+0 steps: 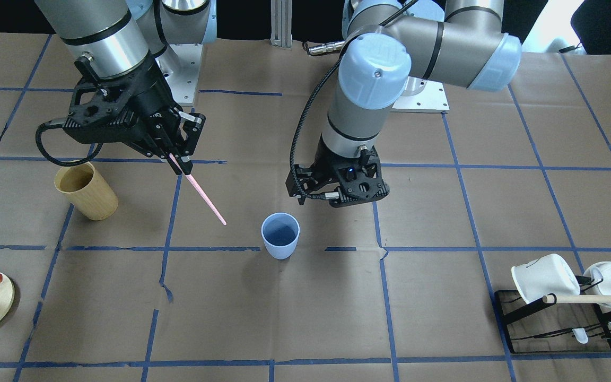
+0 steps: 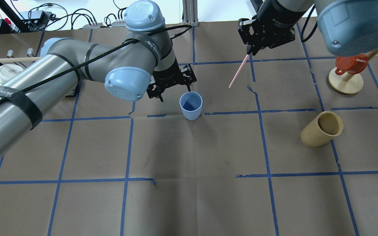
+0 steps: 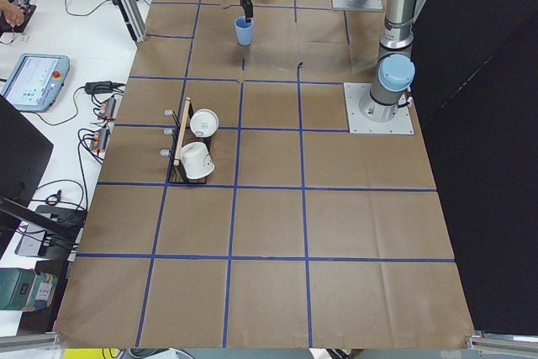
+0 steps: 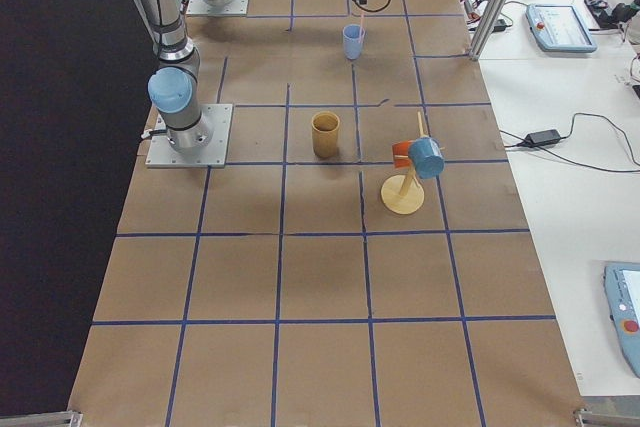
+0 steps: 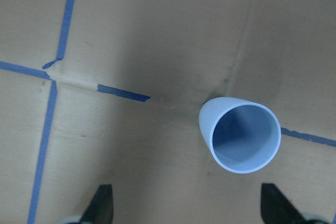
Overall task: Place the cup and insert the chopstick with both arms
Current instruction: 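Withdraw the left gripper while the right gripper lowers the chopstick into the blue cup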
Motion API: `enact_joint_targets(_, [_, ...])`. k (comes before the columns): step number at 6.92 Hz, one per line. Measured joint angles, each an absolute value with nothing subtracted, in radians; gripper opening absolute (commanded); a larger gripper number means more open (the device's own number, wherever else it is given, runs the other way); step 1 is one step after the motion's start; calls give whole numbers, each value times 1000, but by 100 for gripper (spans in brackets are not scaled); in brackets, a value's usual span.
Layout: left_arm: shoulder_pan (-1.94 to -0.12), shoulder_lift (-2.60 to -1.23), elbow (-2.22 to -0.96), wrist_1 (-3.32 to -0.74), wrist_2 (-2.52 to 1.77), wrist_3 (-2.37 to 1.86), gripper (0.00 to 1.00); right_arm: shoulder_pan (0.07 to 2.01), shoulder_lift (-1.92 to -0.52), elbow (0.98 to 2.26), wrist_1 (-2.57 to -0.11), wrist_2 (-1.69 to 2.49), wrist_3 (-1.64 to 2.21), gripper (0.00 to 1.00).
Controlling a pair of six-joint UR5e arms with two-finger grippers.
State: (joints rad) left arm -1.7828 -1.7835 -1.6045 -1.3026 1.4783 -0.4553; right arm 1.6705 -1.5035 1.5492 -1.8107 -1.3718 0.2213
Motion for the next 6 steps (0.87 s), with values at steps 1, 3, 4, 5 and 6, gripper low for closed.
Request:
enact_joint_targets(1, [-1750,-1734,-1591,-1379,1485,-389,100,1684,-1504,1553,-1819,-1354,232,4])
enact_joint_targets(3, [-1722,-1675,-1518,-1557,1515,-309,100,1696,-1501,1557,-1838,-1309,261,4])
enact_joint_targets(4, [-1717,-1651,-1501,-1619,1540,-260,100,1699,-1497,1560,-1853,-1295,280,3])
enact_joint_targets(5, [-1715,-1631,-1500,-1645,1560,-218,100,1706,-1493,1570,-1869,-1283,299,3])
enact_joint_targets(6, [-1705,-1616,-1503,-1654,1578,-177,100,1721,-1488,1587,-1895,-1279,319,3])
